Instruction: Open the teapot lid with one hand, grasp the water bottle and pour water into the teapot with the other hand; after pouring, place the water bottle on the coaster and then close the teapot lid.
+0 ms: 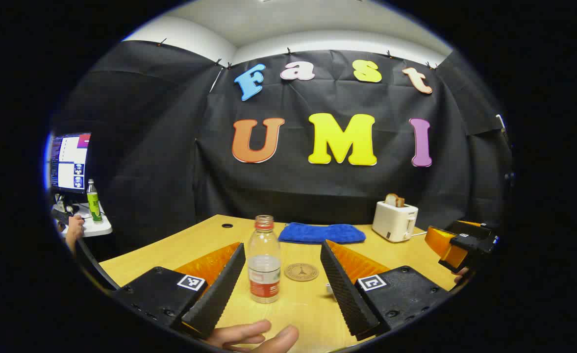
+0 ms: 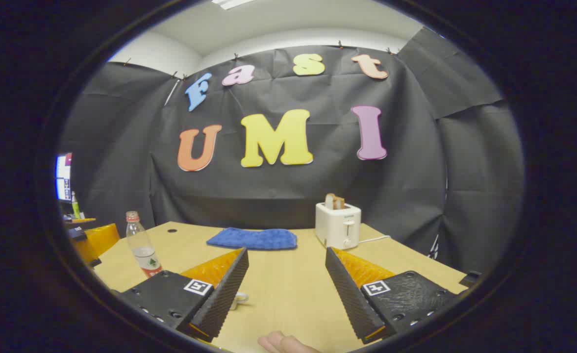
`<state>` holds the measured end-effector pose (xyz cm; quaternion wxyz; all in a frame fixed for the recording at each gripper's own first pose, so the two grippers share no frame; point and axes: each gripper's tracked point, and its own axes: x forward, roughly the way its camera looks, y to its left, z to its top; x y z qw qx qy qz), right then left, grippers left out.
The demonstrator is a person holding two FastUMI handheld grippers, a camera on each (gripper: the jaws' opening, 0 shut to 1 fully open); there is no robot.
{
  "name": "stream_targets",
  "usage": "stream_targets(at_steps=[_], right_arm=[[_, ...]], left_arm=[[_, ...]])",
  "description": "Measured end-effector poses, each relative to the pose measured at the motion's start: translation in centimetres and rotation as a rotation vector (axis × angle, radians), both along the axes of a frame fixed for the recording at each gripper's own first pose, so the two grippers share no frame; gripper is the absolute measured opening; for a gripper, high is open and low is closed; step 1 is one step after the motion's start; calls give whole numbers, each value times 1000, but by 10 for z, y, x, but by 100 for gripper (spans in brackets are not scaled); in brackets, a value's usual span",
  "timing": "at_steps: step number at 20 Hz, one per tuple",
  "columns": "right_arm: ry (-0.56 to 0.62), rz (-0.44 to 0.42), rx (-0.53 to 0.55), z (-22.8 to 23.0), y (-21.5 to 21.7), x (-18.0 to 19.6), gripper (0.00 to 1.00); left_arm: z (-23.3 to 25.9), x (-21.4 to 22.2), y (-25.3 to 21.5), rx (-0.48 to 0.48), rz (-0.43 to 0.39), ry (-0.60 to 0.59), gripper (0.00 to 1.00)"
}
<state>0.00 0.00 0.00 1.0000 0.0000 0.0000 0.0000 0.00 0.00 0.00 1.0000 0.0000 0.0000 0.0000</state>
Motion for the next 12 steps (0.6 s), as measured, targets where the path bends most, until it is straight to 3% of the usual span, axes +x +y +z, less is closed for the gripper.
stream_targets(at_steps=[6, 12], right_arm=[[15, 1, -47, -11, 12, 0, 97], [13, -6, -32, -7, 11, -3, 95]], left_arm=[[-17, 5, 27, 57, 27, 38, 97], [5, -3, 41, 99, 71, -42, 96]])
